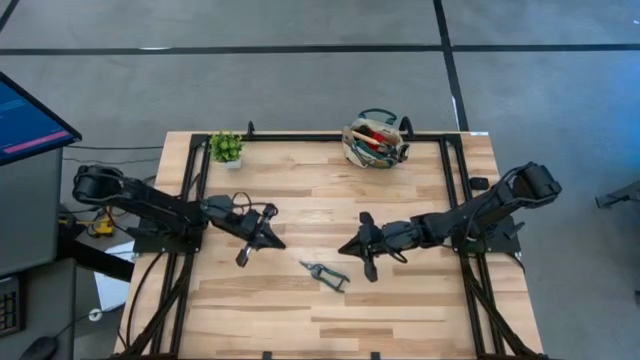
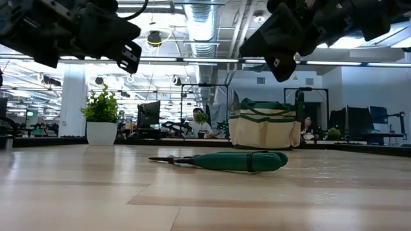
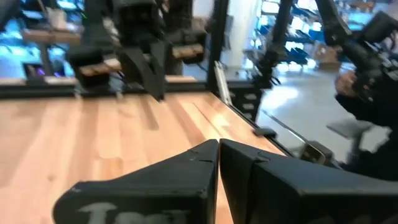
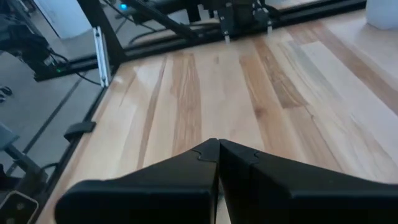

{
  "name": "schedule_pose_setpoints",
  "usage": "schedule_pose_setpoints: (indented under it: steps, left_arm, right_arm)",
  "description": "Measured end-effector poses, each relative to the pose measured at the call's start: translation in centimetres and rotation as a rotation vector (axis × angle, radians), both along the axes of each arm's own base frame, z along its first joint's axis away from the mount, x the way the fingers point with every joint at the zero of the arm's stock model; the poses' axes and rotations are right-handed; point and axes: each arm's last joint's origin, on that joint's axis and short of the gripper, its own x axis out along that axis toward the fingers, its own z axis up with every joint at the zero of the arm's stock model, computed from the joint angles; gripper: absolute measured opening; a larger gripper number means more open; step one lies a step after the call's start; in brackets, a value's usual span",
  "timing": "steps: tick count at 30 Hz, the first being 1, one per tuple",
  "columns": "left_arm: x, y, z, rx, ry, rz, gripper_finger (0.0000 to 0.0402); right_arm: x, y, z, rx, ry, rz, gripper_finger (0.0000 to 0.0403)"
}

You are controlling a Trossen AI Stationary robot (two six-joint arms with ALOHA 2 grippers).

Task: Pick & Place Garden tools in Gardening bag
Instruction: Put the green shears into the gardening bag

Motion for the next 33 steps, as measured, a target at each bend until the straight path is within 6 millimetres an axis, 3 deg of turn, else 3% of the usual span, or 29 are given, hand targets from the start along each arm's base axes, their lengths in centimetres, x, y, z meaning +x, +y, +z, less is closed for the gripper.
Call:
schedule_pose_setpoints:
  steps: [7,24,29,33]
  left_arm:
    - [-0.2,-1.1,-0.4,0.004,0.043,-0.054,0.0003]
    - [-0.2,-1.1,-0.3,0.003,0.031,-0.053,0.0003]
    - [-0.2,-1.1,-0.3,-0.006,0.035,-0.053,0.0003]
    - [-0.2,-1.1,-0.3,-0.007,0.035,-0.053,0.0003]
  right_arm:
    - [0.7,0.2,0.2,0.002,-0.004,0.003,0.0]
    - [0.8,-0.5,0.1,0.002,0.006,-0.02,0.0]
    - [0.7,-0.9,-0.4,0.075,0.061,-0.067,0.0]
    - [0.5,-0.3,-0.5,0.092,0.081,-0.053,0.0]
